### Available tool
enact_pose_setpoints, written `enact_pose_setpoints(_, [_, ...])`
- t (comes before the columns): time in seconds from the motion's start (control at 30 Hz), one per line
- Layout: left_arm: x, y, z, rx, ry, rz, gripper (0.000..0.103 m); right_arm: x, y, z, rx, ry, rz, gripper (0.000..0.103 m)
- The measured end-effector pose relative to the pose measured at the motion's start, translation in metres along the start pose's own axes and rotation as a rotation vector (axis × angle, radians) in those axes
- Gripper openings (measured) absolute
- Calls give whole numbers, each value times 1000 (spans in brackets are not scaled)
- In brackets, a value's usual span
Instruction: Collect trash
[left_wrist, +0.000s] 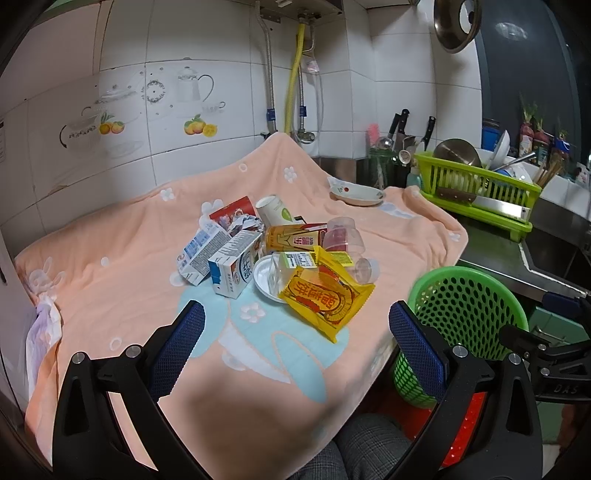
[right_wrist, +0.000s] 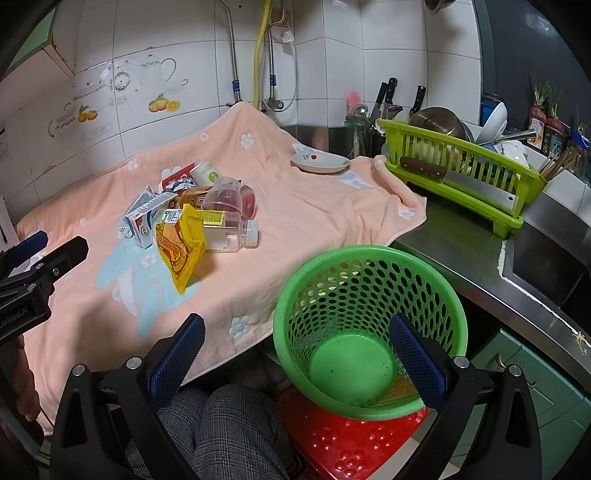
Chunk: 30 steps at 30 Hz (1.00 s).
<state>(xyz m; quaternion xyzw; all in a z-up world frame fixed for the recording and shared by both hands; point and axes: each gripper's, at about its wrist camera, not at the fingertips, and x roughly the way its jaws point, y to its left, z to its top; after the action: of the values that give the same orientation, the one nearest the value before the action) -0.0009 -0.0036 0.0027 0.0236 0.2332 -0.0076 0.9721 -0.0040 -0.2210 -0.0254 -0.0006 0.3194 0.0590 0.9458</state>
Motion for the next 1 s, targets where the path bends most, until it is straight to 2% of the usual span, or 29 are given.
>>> enact_pose_setpoints(1.0, [7, -3, 1, -6, 19, -10, 98, 4, 3, 0, 0, 3, 6, 97])
